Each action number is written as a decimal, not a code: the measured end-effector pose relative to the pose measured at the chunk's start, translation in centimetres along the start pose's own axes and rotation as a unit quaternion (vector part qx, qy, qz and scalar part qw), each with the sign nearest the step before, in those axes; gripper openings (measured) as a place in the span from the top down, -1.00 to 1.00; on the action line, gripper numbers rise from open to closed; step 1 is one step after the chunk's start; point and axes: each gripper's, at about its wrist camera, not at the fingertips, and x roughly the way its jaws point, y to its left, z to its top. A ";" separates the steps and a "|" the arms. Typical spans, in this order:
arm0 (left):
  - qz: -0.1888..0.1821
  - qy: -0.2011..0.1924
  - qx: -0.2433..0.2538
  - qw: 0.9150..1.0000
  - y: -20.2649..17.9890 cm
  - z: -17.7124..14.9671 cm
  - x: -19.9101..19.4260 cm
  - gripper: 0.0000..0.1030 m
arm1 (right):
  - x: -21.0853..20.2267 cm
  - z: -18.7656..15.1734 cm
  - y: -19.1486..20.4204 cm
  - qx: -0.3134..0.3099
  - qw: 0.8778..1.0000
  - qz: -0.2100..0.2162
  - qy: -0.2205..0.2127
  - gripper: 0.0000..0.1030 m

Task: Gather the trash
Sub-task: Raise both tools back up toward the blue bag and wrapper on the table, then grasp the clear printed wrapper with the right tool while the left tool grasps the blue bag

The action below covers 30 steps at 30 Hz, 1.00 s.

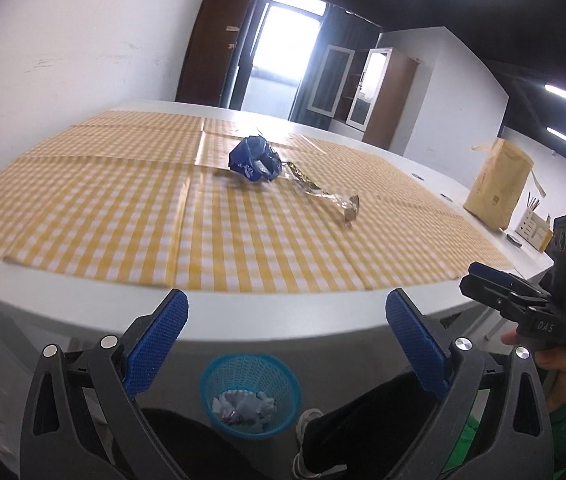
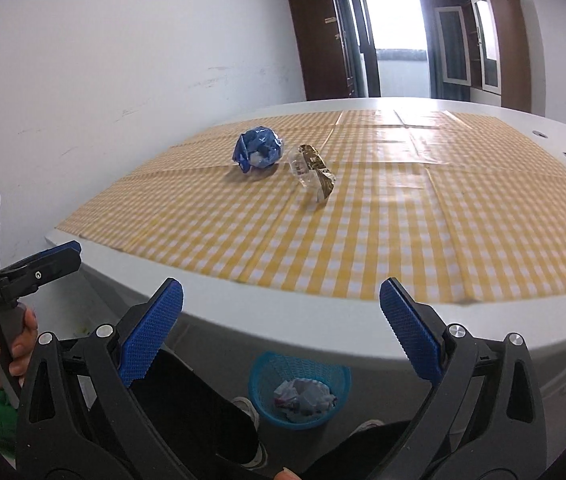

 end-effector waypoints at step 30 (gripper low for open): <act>0.015 0.066 -0.014 0.998 3.6 13.4 15.5 -0.86 | 15.3 10.0 -1.7 -0.011 0.993 0.017 0.116 -0.23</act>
